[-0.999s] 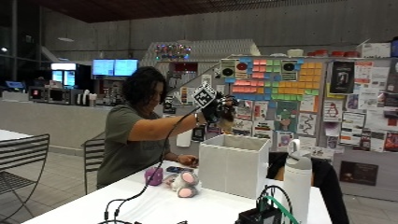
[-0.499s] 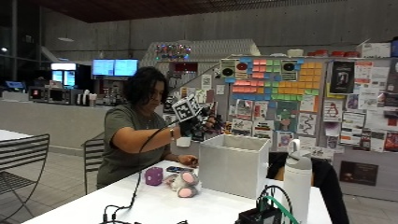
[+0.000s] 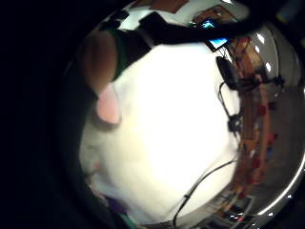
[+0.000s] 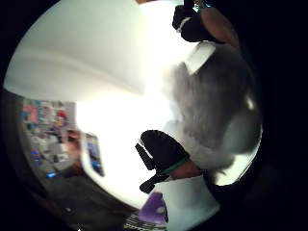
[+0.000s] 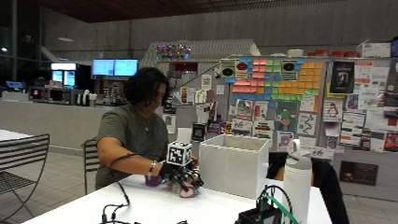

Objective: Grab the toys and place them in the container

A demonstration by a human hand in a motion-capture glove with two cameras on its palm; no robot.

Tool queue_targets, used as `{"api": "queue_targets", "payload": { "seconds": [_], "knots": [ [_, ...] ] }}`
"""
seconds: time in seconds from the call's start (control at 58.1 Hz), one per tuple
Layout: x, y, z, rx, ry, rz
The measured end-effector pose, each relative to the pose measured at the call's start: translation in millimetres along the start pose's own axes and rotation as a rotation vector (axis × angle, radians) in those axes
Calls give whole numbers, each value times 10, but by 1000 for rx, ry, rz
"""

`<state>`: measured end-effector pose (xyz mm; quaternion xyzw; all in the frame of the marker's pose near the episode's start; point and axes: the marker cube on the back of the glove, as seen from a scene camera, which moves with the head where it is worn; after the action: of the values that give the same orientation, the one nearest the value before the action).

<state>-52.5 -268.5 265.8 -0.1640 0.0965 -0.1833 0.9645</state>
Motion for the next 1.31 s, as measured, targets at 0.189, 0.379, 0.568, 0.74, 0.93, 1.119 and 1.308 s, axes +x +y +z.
{"api": "queue_targets", "payload": {
  "seconds": [0.189, 0.379, 0.568, 0.74, 0.93, 1.119, 1.308],
  "knots": [
    [-116, -227, 147, 75, -298, 197],
    [-98, -301, 109, 182, -294, 222],
    [297, -175, -1290, 416, -183, 393],
    [420, -297, -3047, 690, -218, 444],
    [-155, -753, -3918, 736, -365, 231],
    [-840, -1483, -4080, 645, -540, 271],
    [-1107, -1824, -3971, 614, -657, 268]
  ]
}}
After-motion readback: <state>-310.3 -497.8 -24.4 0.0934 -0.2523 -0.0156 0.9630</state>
